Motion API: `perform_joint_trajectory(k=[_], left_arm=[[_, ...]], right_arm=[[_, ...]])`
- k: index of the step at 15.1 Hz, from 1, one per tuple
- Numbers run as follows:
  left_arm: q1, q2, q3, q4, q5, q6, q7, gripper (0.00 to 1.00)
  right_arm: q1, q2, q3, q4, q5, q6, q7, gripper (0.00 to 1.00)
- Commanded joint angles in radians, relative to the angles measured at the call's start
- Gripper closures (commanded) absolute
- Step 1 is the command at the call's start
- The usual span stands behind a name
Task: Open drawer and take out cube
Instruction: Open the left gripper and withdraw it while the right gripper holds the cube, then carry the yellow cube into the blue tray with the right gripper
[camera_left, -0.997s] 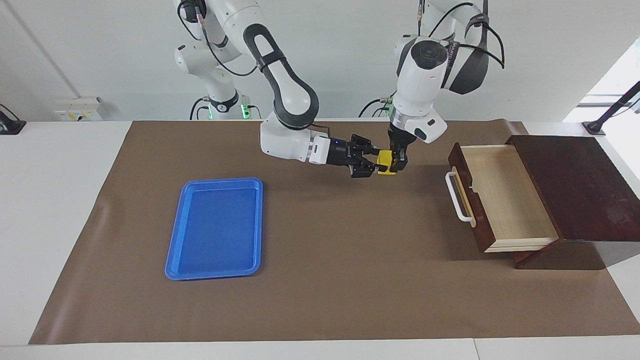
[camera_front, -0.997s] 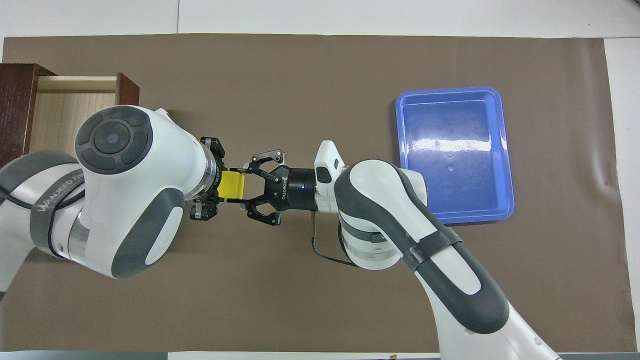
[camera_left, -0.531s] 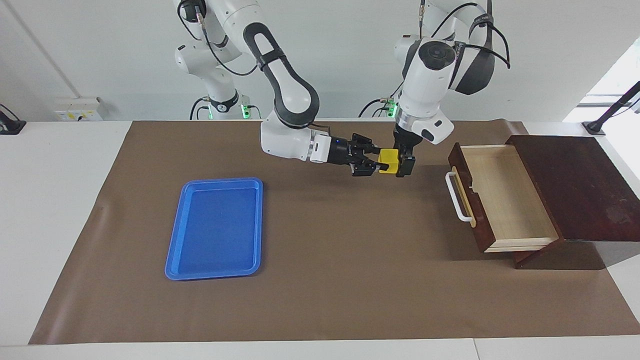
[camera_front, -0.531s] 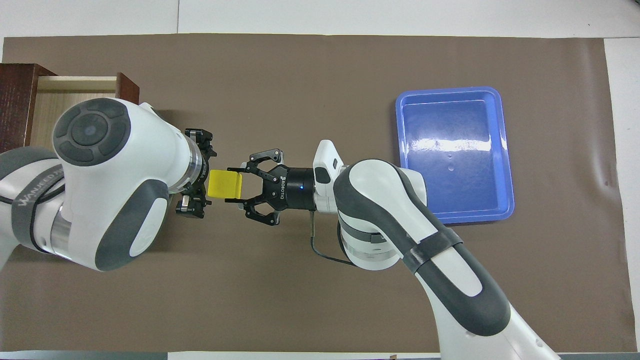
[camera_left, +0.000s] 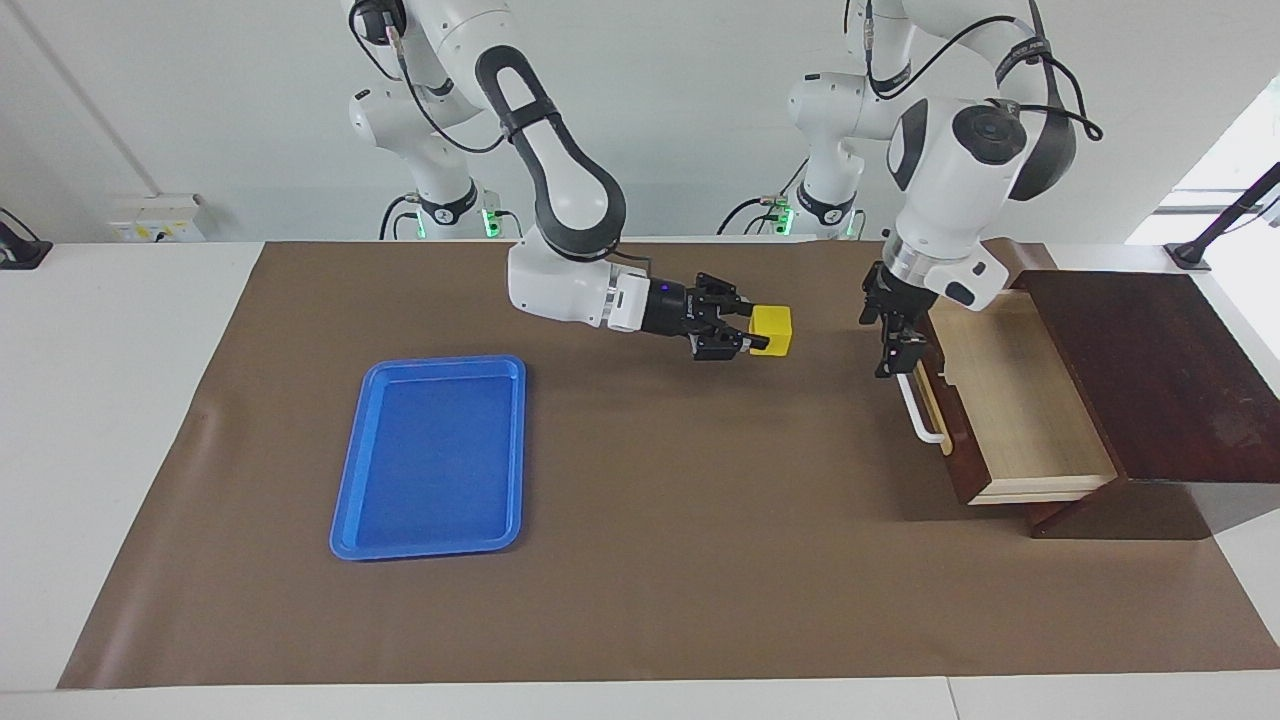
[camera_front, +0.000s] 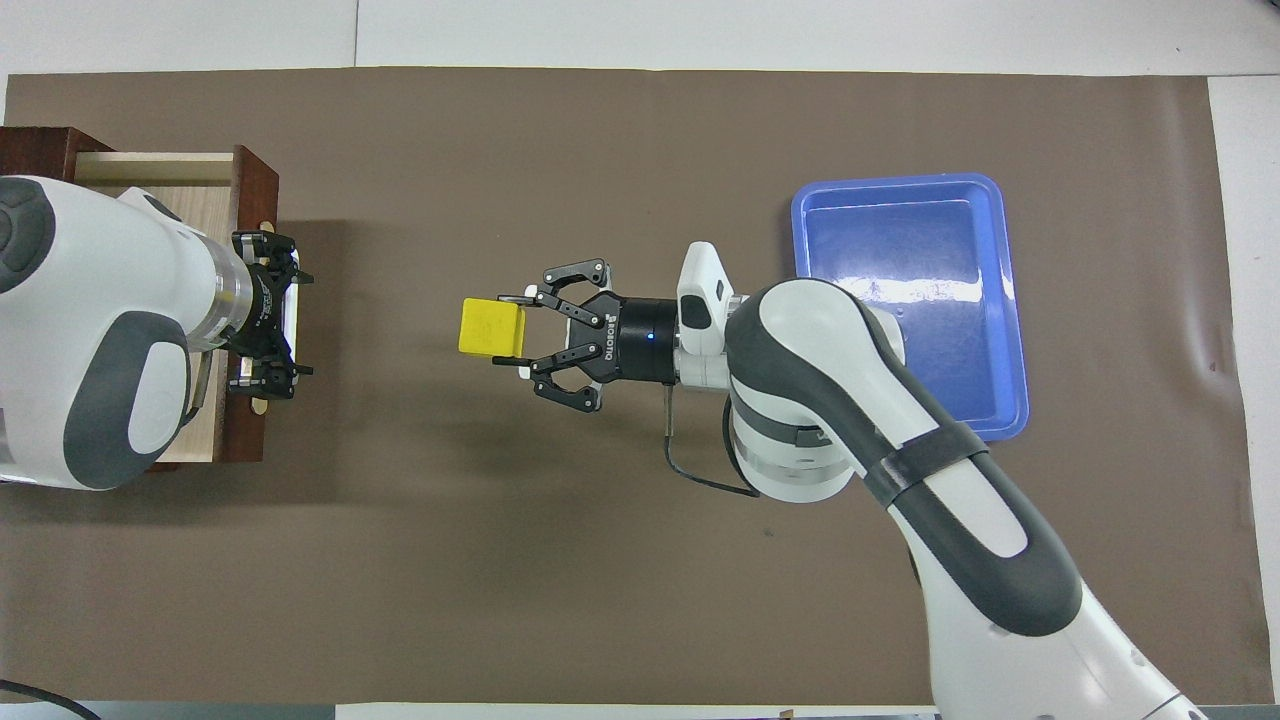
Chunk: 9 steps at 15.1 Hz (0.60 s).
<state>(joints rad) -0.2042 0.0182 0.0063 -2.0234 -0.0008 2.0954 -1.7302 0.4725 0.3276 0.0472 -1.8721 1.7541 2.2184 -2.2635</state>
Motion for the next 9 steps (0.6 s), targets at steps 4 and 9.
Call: perform_joint_trajectory(k=[4, 9], left_arm=[[0.172, 0.002, -0.008, -0.034, -0.004, 0.068, 0.156, 0.0], [0.322, 0.009, -0.008, -0.018, -0.002, 0.106, 0.36, 0.0]], right_arm=[[-0.205, -0.018, 0.005, -0.028, -0.23, -0.143, 0.11, 1.0], [-0.383, -0.022, 0.003, -0.087, -0.361, -0.241, 0.15, 1.0]])
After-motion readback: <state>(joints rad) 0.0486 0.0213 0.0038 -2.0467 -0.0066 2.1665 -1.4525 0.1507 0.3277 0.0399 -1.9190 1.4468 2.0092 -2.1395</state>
